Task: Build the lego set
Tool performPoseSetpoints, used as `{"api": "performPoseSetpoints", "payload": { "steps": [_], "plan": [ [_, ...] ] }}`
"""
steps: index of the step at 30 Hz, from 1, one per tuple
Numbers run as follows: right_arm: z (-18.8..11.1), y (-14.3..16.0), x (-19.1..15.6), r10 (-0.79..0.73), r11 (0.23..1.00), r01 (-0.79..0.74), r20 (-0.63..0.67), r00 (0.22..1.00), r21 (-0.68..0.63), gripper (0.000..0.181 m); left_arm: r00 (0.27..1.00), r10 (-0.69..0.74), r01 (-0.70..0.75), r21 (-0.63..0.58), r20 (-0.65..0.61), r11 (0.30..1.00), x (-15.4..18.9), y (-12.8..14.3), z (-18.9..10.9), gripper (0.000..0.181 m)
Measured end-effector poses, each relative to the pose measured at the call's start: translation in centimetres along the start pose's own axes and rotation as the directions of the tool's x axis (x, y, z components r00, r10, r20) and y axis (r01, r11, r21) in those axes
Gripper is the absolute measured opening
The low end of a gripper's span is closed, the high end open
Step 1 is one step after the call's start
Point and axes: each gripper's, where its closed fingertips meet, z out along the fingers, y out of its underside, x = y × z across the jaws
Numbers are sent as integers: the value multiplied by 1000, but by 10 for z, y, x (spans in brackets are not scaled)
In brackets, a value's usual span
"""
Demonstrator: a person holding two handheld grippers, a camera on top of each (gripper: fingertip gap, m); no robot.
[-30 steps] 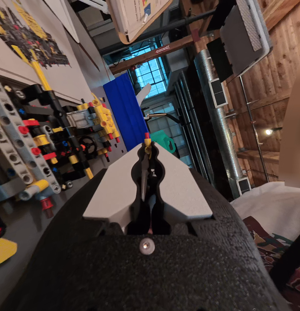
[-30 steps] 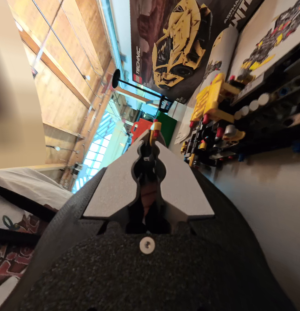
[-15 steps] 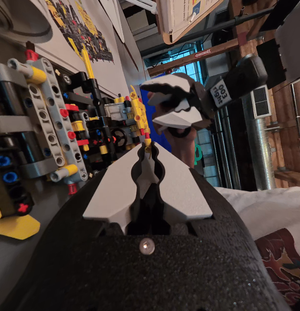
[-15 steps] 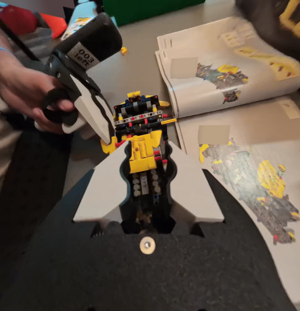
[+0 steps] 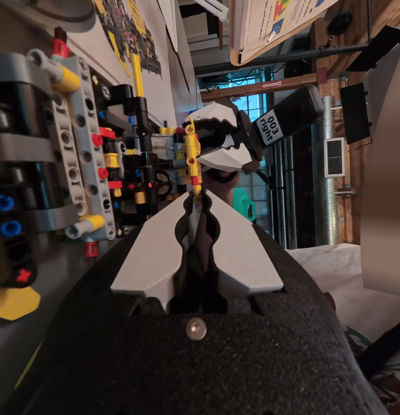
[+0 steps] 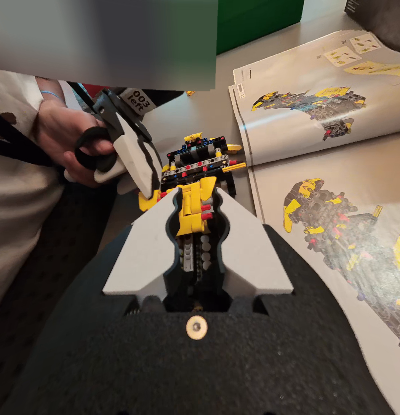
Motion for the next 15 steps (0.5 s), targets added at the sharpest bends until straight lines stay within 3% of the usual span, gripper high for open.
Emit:
{"api": "performPoseSetpoints", "payload": {
  "steps": [15],
  "plan": [
    [-4, 1, 2, 33, 998, -32, -9, 999, 55, 23, 999, -33, 34, 10, -15, 999, -3, 0, 3, 7]
  ]
}}
